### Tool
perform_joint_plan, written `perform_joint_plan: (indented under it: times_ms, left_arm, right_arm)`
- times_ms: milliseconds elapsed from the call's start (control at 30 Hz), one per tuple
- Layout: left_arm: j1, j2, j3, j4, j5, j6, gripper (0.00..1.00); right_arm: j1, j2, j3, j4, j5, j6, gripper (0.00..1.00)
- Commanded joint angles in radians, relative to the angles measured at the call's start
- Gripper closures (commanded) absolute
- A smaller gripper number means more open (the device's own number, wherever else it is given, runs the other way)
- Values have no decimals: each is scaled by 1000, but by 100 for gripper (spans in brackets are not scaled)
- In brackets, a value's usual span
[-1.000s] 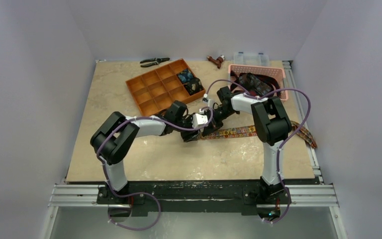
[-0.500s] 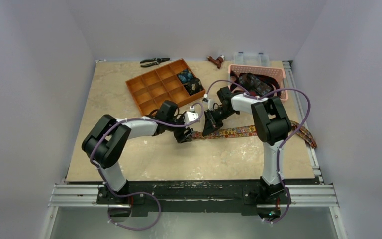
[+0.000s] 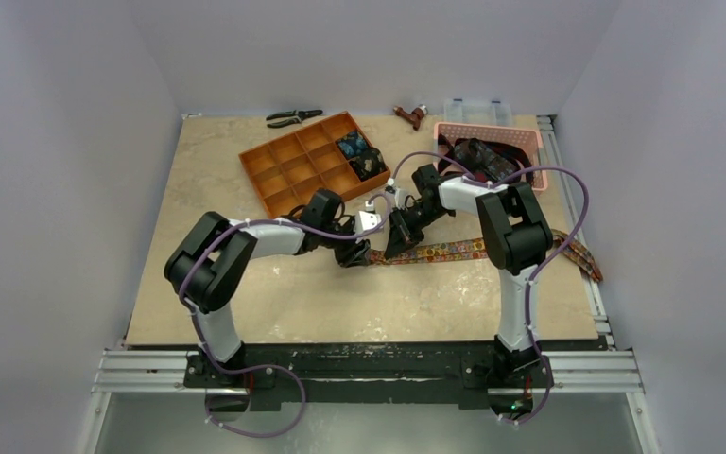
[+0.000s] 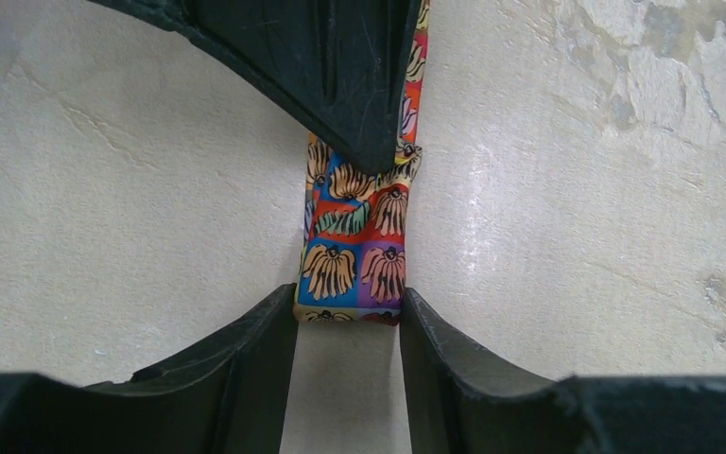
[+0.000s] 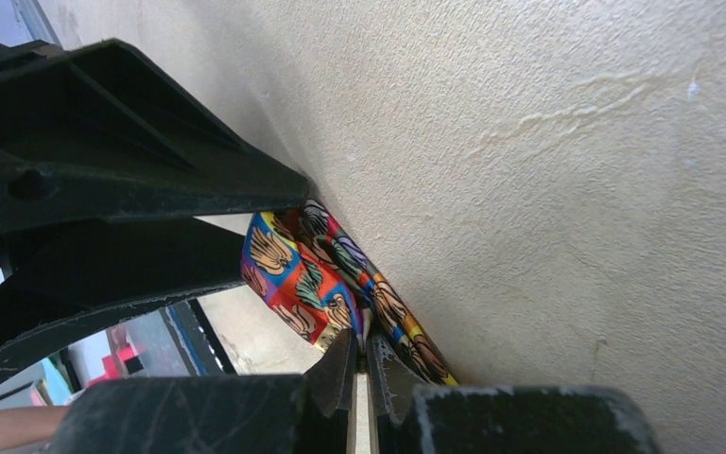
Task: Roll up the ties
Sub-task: Roll the tie at the center of the board.
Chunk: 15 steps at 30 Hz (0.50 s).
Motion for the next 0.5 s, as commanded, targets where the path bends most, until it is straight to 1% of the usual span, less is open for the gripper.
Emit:
perform_joint_plan:
  times_ms: [0, 67, 233, 367, 467]
  left_arm:
    - [-13, -19, 24, 29, 63, 11, 60]
    - [-23, -36, 26, 44, 67, -19, 64]
    - [-55, -50, 62, 88, 73, -88, 65]
    - [-77, 1, 117, 87, 62, -130, 65]
    - [-86, 49, 129, 87, 39, -140, 65]
  right_arm:
    - [6, 55, 11, 30, 118, -34, 100]
    - [6, 58, 9, 31, 118, -34, 100]
    - [5, 63, 13, 42, 120, -23, 100]
    - [6, 66, 21, 45, 114, -15, 100]
    - [6, 60, 18, 48, 107, -13, 100]
